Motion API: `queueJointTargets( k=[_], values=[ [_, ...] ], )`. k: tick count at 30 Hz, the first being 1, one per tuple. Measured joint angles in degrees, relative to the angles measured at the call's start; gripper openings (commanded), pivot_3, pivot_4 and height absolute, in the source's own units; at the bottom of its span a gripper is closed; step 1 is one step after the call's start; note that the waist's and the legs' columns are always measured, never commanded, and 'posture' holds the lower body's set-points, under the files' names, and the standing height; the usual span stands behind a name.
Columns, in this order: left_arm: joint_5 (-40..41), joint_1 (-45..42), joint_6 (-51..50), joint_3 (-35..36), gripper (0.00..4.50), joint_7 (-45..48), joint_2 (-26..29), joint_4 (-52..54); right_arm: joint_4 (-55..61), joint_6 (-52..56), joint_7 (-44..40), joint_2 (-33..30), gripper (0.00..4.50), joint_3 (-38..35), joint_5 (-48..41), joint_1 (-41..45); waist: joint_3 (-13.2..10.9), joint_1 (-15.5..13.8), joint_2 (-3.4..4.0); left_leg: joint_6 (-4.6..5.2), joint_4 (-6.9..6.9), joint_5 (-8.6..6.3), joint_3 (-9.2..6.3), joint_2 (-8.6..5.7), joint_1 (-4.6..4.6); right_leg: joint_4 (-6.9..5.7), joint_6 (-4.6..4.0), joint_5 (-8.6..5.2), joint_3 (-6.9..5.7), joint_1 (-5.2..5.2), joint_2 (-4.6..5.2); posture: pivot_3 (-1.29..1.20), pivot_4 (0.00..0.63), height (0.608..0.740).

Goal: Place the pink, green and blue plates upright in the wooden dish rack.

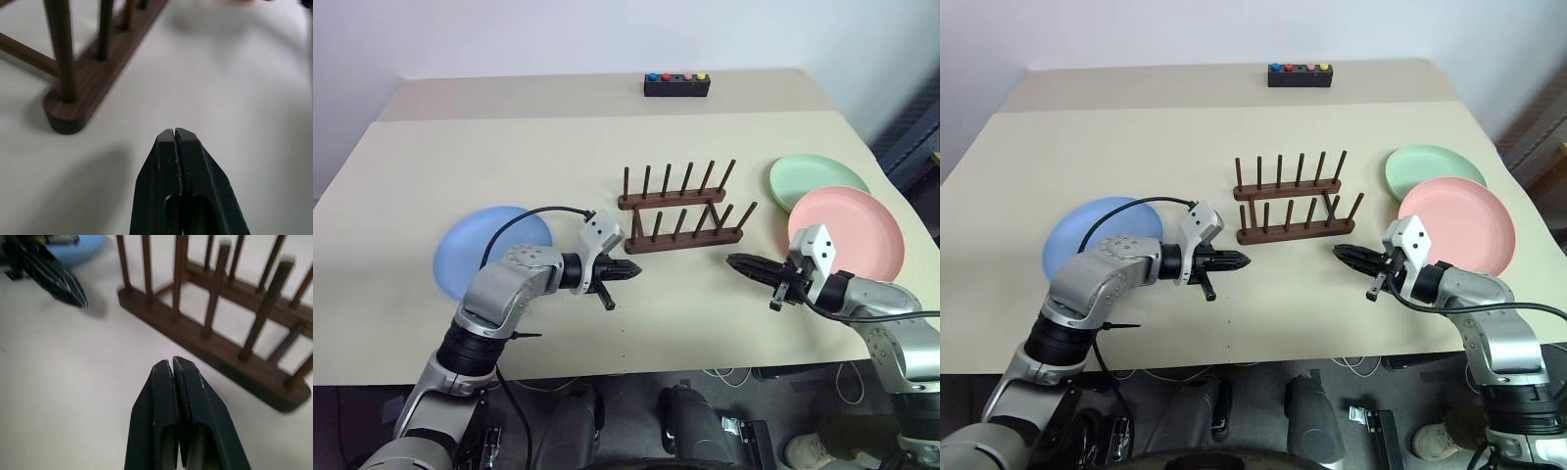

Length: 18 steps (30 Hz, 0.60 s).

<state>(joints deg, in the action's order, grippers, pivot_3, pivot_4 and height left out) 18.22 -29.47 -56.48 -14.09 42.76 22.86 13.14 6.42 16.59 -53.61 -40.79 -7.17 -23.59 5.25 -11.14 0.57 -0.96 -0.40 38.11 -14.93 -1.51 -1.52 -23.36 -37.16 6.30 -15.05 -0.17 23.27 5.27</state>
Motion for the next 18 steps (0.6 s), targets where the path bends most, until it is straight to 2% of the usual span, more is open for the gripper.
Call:
queueJointTargets(
  k=[7,12,18],
  values=[
    [-3.59,0.14,4.77,-2.66,0.00,-3.37,0.06,-3.70,-3.46,-1.87,4.71,3.40,0.08,2.41,4.85,3.08,0.01,-0.01,0.02,-0.01,0.00,0.00,0.00,0.00,0.00,0.02,0.00,0.00,0.01,0.00,0.00,0.00,0.150,0.740],
    [-4.89,-0.67,9.04,-2.79,0.00,-5.16,-2.52,-7.72,-8.25,-3.69,8.33,5.33,0.08,3.80,8.91,5.73,0.04,-0.37,0.05,-0.02,0.00,0.01,0.01,-0.04,0.00,0.03,0.00,0.00,0.00,-0.01,0.03,0.00,0.150,0.740],
    [-7.20,-3.63,13.94,-2.90,0.00,-8.25,-5.93,-14.54,-10.76,-5.69,8.58,6.32,0.08,4.97,10.63,6.92,0.06,-0.30,0.07,-0.02,0.01,0.01,0.01,-0.07,0.01,0.01,0.00,0.00,0.00,-0.03,0.04,0.00,0.150,0.740]
  ],
)
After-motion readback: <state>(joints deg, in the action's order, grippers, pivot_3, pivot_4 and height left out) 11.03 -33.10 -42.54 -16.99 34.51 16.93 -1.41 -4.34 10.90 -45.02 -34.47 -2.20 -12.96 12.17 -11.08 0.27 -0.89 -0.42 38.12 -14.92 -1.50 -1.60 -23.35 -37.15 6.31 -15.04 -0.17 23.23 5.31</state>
